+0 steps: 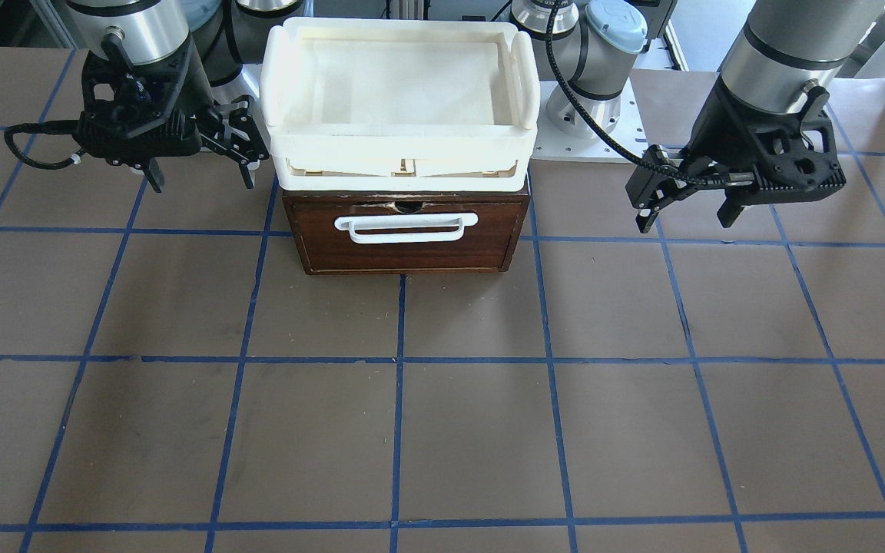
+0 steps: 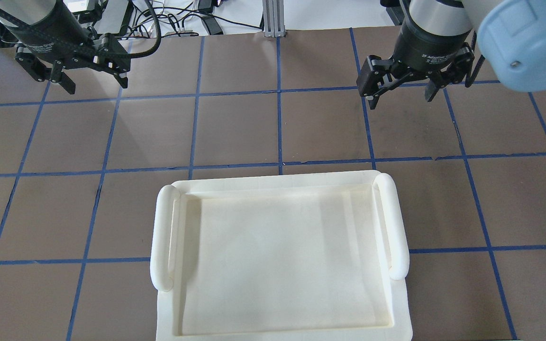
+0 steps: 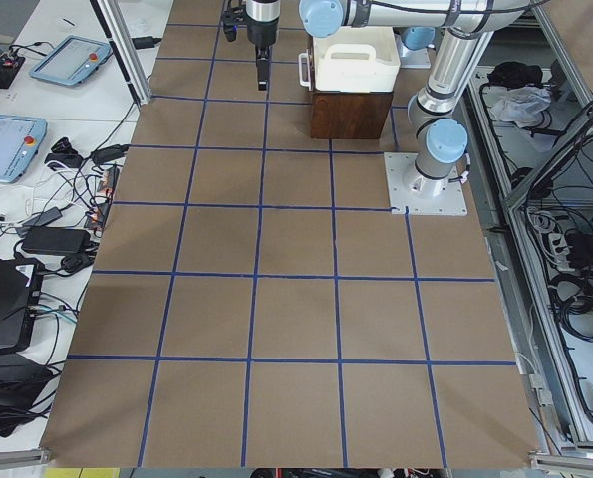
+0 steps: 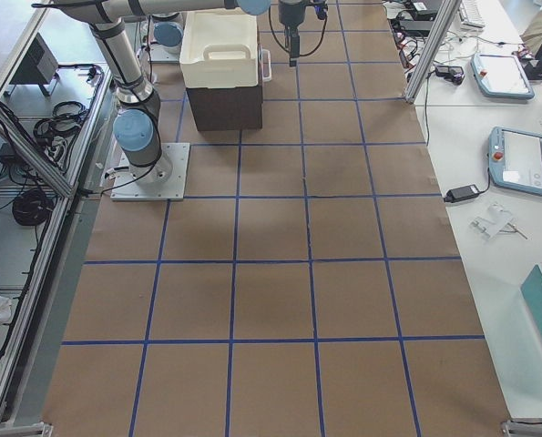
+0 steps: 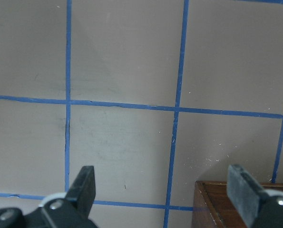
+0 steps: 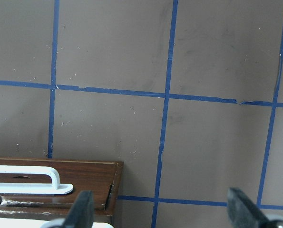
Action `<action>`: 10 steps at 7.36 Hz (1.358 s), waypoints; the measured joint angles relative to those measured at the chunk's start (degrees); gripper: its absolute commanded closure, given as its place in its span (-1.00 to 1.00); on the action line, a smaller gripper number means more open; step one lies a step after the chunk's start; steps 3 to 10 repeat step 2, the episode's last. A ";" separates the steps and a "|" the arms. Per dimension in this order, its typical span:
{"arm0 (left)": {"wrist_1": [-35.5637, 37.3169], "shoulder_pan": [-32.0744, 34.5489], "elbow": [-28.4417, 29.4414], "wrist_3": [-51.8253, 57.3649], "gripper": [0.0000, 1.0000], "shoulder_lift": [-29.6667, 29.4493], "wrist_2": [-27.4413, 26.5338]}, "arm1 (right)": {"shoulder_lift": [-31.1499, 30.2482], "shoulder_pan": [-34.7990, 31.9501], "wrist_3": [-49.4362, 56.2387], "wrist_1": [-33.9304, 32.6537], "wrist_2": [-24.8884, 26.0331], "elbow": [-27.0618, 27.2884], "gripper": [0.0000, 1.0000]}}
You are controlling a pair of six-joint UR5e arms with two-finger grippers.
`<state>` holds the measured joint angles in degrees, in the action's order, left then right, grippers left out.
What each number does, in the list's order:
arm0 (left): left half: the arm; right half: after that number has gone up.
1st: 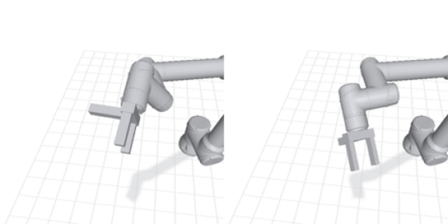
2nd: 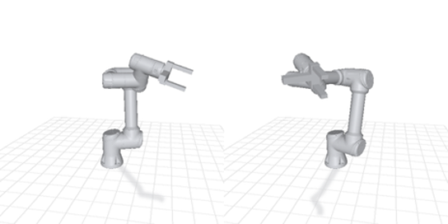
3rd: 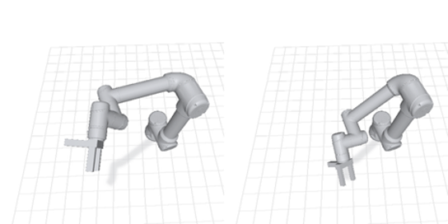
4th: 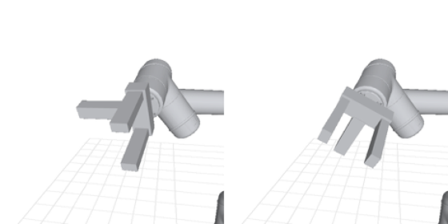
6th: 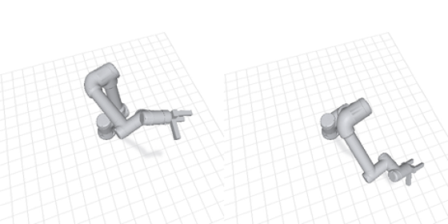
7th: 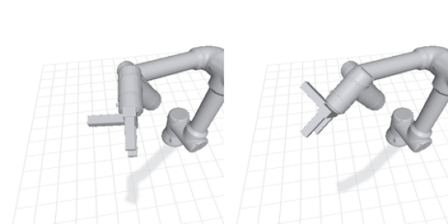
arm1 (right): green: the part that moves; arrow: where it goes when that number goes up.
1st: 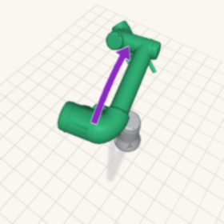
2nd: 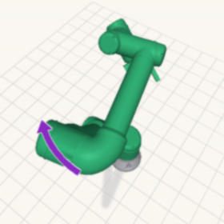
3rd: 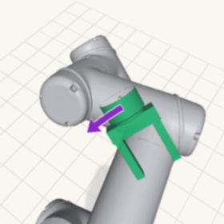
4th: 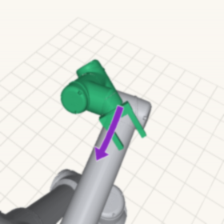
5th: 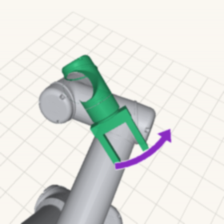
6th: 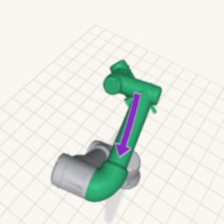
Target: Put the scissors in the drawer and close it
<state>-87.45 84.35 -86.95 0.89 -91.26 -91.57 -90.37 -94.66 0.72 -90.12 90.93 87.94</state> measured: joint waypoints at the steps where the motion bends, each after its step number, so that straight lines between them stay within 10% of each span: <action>1: 0.05 0.11 -0.39 0.01 -1.00 0.17 -0.02 | -0.10 0.00 -0.01 0.07 -0.03 0.02 -1.00; 10: 0.10 0.16 -0.57 0.03 -1.00 0.21 0.06 | -0.13 0.00 -0.01 0.10 -0.05 0.03 -1.00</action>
